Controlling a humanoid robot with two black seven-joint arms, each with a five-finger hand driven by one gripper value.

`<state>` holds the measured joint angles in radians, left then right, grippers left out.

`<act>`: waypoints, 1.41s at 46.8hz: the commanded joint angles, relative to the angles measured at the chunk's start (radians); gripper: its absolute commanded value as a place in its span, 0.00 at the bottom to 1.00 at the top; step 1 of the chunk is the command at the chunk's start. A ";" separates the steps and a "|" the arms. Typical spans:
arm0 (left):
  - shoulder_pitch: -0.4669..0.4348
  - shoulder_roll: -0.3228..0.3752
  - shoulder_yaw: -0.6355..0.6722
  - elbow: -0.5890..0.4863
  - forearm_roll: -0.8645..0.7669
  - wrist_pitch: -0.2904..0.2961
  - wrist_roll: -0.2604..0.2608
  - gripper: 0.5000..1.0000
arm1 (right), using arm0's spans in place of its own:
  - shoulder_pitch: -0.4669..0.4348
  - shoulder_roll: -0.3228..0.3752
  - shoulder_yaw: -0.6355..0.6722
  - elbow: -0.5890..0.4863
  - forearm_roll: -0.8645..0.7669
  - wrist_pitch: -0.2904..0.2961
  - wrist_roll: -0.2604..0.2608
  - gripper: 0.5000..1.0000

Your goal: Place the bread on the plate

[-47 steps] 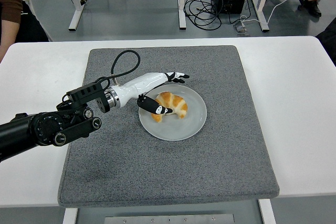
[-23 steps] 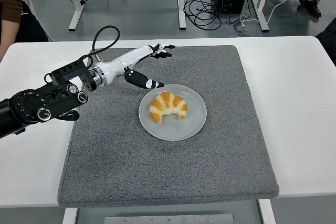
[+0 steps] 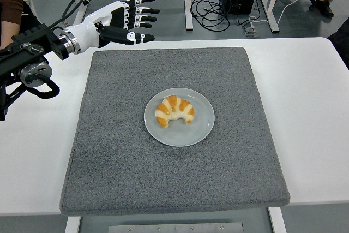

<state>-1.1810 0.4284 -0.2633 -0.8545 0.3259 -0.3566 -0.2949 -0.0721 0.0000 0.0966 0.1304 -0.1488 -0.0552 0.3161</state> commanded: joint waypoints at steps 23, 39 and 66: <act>0.064 0.004 -0.097 0.129 -0.261 -0.154 0.175 0.85 | 0.000 0.000 0.000 0.000 0.000 0.000 0.000 1.00; 0.239 -0.007 -0.255 0.144 -0.254 -0.225 0.128 0.93 | 0.000 0.000 0.000 0.000 0.000 0.000 0.000 1.00; 0.346 -0.059 -0.252 0.146 -0.248 -0.226 0.016 0.95 | 0.000 0.000 0.000 0.000 0.000 0.000 0.000 1.00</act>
<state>-0.8430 0.3721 -0.5155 -0.7086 0.0783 -0.5844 -0.2794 -0.0722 0.0000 0.0967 0.1304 -0.1488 -0.0552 0.3160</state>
